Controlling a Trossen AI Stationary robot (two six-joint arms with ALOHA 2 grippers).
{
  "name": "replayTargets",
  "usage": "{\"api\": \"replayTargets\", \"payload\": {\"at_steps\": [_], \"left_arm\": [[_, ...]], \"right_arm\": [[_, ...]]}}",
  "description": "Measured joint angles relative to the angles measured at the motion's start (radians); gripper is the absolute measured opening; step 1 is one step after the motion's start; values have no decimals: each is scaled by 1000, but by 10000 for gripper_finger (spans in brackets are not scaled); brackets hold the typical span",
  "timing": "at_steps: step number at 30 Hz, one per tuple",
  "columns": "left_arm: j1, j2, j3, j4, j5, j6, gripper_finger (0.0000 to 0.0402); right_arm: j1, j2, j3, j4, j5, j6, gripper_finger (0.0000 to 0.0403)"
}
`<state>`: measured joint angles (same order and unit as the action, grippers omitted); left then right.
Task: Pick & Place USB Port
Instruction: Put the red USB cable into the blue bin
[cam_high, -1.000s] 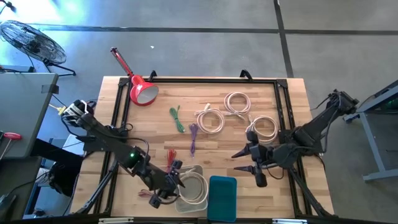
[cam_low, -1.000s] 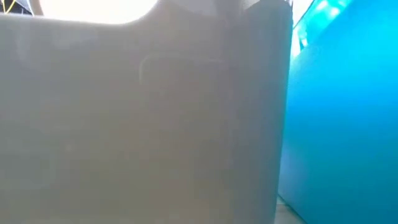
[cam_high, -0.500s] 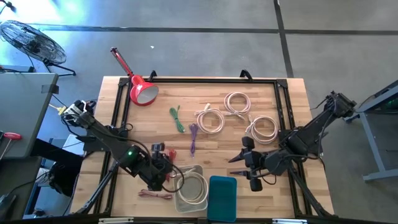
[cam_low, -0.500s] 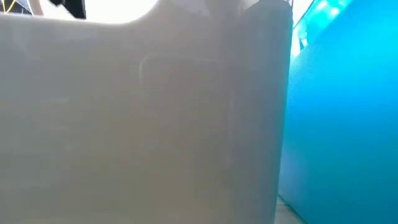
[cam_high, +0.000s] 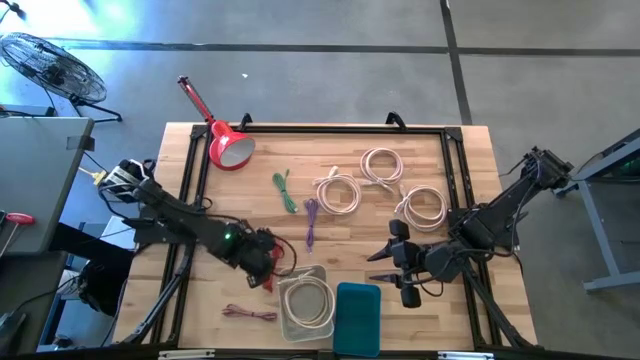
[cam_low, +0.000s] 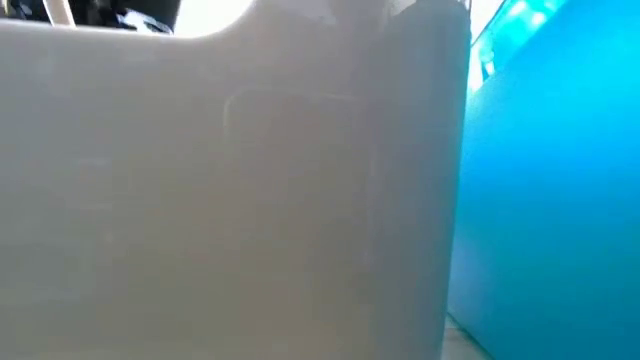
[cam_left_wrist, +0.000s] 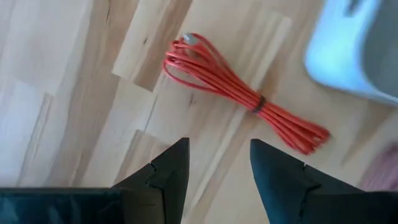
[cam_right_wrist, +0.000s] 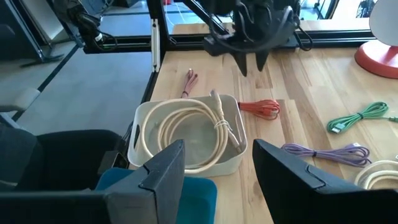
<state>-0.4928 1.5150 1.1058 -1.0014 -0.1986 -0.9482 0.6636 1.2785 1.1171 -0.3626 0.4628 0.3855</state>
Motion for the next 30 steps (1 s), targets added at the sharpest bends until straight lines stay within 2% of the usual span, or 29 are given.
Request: {"api": "replayTargets", "payload": {"at_steps": [8,14,19,30], "left_arm": [[85,3,-97,198,68,0,163],[96,8,-146,282,102,0,163],[93,14,-155,335,136,0,163],[94,145,-152,376,212,8,163]], "right_arm": [[0,0,0,0,-2,-7,181],[0,0,0,-8,-2,-27,181],[0,0,0,-10,-3,-41,181],[0,0,0,-18,-3,-53,181]]}}
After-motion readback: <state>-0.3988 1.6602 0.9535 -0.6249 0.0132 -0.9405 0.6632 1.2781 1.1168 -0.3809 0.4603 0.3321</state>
